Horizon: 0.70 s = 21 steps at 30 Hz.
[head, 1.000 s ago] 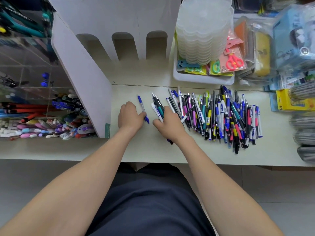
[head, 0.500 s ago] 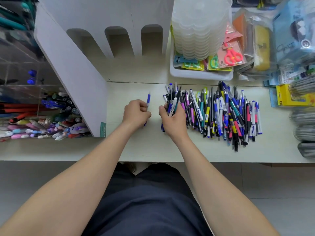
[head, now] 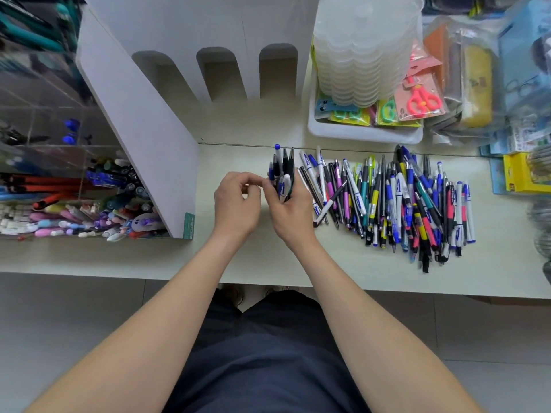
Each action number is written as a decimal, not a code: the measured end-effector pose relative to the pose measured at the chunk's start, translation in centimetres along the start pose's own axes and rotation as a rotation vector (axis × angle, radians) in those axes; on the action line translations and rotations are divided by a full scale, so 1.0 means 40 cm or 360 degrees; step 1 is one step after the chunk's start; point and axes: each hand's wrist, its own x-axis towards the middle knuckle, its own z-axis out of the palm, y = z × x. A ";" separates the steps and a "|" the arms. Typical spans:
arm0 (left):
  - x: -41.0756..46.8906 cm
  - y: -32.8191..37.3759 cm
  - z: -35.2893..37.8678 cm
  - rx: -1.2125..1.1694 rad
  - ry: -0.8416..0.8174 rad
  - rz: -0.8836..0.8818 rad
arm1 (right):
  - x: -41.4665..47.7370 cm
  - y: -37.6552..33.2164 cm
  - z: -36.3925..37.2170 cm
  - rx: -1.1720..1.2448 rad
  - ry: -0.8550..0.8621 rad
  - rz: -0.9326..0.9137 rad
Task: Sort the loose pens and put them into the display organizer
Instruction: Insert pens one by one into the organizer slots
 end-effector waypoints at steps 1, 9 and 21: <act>-0.004 0.012 0.005 -0.0076 0.0059 0.0008 | -0.003 -0.005 0.013 -0.0027 0.0056 -0.0071; -0.026 0.094 -0.011 -0.0691 -0.0197 -0.0057 | -0.012 0.107 0.005 -0.0345 0.0148 -0.0128; -0.015 0.112 -0.036 -0.0765 -0.0030 -0.0193 | -0.008 0.026 -0.039 -0.0459 -0.0076 0.0186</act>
